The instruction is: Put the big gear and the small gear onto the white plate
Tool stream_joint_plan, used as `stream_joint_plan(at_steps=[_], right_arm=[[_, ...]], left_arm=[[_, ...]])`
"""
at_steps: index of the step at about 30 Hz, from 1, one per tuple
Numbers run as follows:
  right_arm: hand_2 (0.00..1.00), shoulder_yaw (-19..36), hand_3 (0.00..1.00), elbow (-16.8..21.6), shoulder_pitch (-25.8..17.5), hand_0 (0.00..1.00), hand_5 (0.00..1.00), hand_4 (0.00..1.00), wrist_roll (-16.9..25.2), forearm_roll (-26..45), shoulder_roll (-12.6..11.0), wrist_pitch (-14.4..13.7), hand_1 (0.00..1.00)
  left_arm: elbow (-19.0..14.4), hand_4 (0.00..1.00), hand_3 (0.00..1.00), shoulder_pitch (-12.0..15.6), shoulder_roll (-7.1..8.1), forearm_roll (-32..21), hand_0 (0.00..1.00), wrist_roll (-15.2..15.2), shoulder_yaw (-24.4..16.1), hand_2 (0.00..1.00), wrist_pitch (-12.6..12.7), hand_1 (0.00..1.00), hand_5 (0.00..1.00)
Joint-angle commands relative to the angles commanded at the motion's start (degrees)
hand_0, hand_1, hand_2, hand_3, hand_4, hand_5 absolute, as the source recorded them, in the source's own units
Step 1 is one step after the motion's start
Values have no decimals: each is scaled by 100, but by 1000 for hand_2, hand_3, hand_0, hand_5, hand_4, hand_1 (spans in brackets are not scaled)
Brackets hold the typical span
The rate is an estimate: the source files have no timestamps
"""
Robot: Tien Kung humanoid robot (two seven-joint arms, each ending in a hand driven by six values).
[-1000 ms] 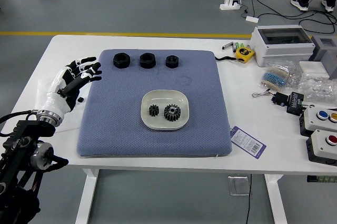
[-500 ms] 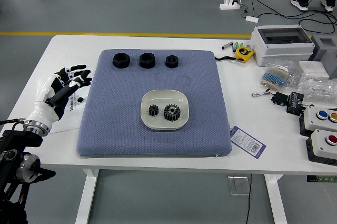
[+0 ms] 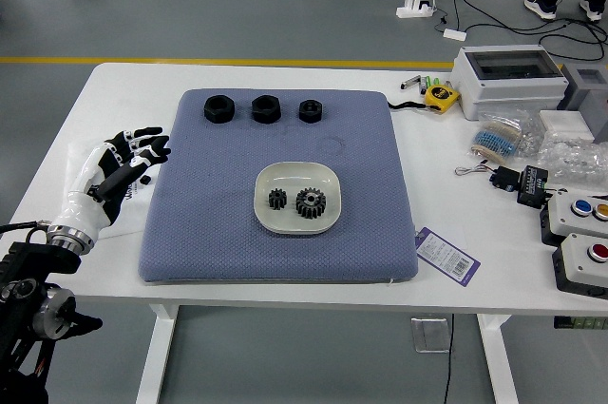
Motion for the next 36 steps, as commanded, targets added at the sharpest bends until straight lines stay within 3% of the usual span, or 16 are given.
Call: stream_joint_plan(at_steps=[27,36], right_arm=[[738,-5,586,6,-54,681,712,797,12,12,4,-1,657],[738,2,585,6,-19,680,713,796,1,3,13,-2,656]], left_arm=[[30,840,625,87,-42,23,670,-100,173,693,101,633,437],[-104,840,626,84,-52,147,672,-109,78,693,104,633,438]])
